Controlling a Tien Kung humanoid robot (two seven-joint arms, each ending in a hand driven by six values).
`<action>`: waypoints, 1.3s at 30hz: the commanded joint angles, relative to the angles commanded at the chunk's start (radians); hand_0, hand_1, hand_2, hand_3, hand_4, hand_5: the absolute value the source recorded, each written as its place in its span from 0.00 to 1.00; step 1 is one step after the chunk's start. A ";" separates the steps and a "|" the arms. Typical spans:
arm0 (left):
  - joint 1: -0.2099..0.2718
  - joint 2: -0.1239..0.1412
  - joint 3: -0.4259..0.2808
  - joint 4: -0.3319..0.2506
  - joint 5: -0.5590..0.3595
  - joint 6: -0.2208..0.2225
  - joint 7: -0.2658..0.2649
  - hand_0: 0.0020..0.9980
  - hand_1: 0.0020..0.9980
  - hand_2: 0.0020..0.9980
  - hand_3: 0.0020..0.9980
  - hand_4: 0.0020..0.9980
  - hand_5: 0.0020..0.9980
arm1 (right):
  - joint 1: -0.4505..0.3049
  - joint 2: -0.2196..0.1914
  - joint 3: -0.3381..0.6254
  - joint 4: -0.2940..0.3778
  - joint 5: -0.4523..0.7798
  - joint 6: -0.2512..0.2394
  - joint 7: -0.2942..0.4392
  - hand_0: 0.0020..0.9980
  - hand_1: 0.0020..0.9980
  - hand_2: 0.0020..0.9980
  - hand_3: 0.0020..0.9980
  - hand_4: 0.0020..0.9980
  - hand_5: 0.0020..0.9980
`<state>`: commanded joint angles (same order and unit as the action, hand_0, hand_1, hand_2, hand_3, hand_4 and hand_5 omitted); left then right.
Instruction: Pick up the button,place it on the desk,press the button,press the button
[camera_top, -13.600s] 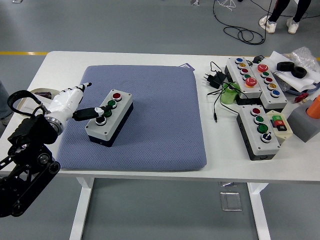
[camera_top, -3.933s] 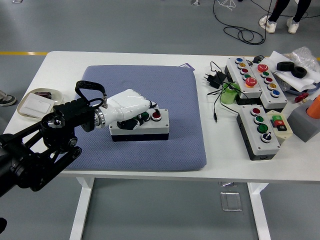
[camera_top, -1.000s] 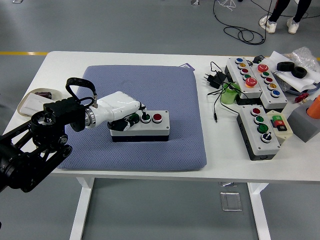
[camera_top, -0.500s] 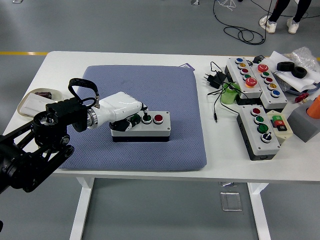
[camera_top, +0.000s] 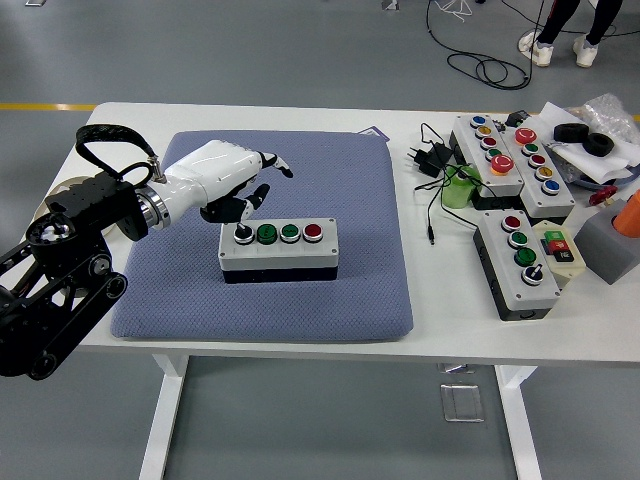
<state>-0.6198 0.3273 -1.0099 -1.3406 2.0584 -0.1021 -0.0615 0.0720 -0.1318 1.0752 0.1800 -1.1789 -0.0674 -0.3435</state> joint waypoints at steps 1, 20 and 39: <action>0.002 -0.003 0.000 0.005 -0.039 0.035 0.004 0.19 0.19 0.25 0.88 0.79 0.75 | 0.001 0.000 0.000 0.000 0.000 0.000 0.000 0.67 0.66 0.72 0.60 0.38 0.23; 0.073 -0.042 -0.066 0.097 -0.840 0.285 -0.056 0.78 0.81 0.91 0.99 0.66 1.00 | 0.006 0.002 0.003 0.000 -0.003 0.000 0.000 0.67 0.66 0.72 0.60 0.38 0.23; 0.130 -0.037 -0.143 0.142 -1.285 0.220 -0.055 0.81 0.84 0.92 0.94 0.65 1.00 | 0.008 0.004 0.013 0.000 -0.012 0.000 0.000 0.67 0.66 0.72 0.60 0.38 0.23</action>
<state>-0.4898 0.2898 -1.1531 -1.1987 0.7738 0.1182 -0.1167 0.0804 -0.1282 1.0880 0.1800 -1.1908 -0.0674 -0.3432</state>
